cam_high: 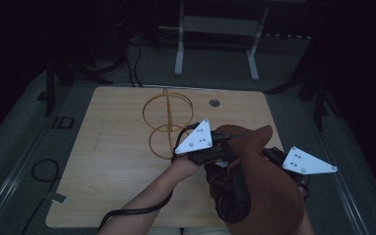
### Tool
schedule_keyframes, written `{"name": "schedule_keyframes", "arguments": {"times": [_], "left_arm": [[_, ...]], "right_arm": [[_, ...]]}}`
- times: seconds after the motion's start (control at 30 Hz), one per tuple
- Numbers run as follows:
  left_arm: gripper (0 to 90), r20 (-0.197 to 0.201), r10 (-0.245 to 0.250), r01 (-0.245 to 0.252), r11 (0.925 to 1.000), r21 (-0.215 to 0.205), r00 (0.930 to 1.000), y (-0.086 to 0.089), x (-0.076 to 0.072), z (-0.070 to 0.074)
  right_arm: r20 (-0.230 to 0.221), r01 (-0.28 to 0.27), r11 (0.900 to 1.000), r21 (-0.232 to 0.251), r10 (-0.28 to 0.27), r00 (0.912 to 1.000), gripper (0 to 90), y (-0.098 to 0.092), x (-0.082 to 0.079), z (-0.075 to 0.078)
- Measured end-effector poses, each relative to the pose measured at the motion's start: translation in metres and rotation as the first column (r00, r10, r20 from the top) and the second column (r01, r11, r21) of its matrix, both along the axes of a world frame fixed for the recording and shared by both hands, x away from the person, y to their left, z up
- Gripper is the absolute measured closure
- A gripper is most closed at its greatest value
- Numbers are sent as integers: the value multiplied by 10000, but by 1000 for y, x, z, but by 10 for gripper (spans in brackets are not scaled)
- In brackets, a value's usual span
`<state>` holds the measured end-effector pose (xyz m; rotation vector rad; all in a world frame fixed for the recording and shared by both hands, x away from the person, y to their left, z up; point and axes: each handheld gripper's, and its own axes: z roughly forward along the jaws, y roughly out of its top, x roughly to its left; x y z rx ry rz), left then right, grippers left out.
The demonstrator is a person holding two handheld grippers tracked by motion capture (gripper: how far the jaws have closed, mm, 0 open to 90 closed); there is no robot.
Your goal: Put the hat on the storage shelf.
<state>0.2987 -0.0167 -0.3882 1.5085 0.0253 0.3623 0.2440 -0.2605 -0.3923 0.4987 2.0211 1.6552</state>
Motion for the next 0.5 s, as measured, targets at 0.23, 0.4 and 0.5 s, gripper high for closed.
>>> {"name": "schedule_keyframes", "arguments": {"times": [0.23, 0.4, 0.5], "left_arm": [[870, -172, 15, -17, 10000, -82, 9999, 0, 2, -2], [851, -165, 71, -70, 10000, 64, 9998, 1, 4, 0], [789, -310, 147, -146, 9999, 29, 9994, 2, 5, 0]], "right_arm": [[-149, -176, 9998, -77, 174, 9997, 900, 4, -1, 1], [-333, -166, 9999, 45, 168, 9993, 900, 3, -1, 2], [-462, -56, 9996, 269, 68, 9989, 900, -2, -1, 2]]}}
